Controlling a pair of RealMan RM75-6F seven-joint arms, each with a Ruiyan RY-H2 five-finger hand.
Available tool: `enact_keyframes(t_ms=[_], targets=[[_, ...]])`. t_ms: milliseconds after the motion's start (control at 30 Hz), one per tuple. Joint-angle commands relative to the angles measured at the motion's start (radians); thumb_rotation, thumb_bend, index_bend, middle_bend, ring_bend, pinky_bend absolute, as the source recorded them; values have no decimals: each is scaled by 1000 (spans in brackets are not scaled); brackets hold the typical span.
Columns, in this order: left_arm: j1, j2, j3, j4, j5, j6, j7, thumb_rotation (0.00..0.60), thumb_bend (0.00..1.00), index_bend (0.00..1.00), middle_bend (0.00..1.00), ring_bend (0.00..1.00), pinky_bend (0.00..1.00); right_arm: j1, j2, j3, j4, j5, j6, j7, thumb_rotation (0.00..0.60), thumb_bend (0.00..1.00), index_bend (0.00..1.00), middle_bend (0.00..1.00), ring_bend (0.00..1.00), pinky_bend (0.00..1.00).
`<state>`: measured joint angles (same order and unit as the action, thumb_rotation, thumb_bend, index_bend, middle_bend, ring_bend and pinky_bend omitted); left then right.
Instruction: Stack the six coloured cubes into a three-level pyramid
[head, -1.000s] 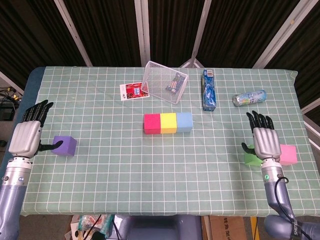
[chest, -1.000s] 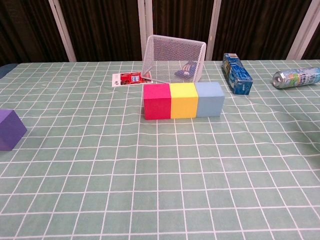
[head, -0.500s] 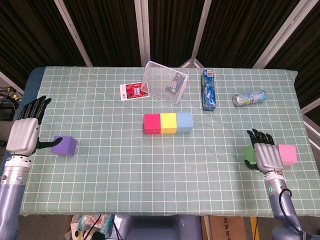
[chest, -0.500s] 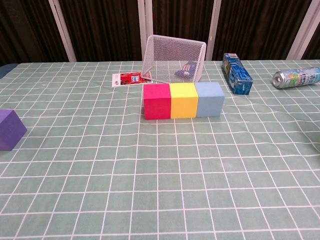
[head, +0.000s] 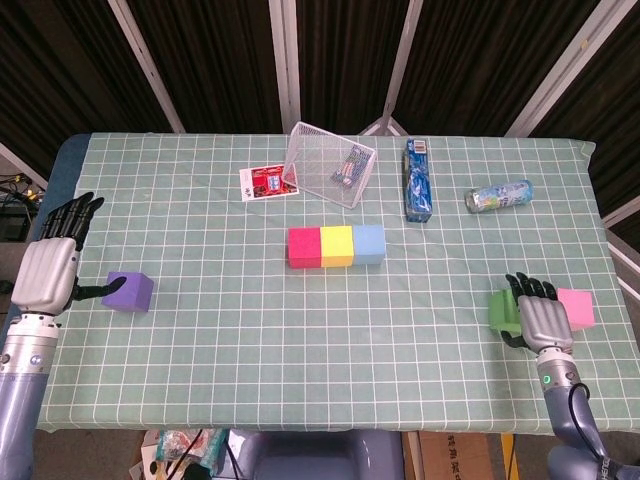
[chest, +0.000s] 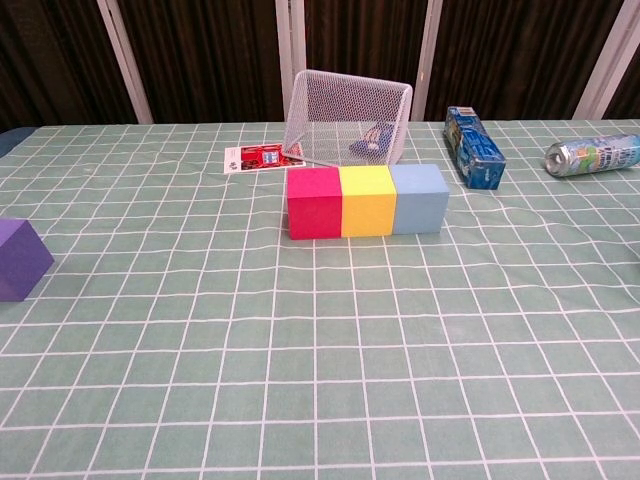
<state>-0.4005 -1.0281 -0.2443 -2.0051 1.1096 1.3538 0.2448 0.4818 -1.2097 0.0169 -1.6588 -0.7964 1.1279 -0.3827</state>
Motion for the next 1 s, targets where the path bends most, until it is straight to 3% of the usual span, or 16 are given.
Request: enact_keyframes(t_ms=[33, 400, 733, 1000], targets=[[1, 0, 1, -2, 1, 0, -1, 600, 87, 0, 0, 0, 0, -6, -9, 4, 27, 11, -20, 5, 600, 299, 0, 165, 33, 0], [0, -1, 2, -2, -2, -7, -4, 600, 88, 0, 0, 0, 0, -19, -40, 18, 107, 3, -54, 17, 600, 299, 0, 394, 254, 0], [1, -2, 3, -4, 4, -6, -3, 600, 88, 0, 0, 0, 0, -17, 0, 58, 19, -95, -17, 30, 600, 299, 0, 397, 257, 0], [1, 4, -2, -7, -1, -6, -10, 600, 87, 0, 0, 0, 0, 86, 91, 148, -110, -84, -59, -63, 600, 299, 0, 397, 257, 0]])
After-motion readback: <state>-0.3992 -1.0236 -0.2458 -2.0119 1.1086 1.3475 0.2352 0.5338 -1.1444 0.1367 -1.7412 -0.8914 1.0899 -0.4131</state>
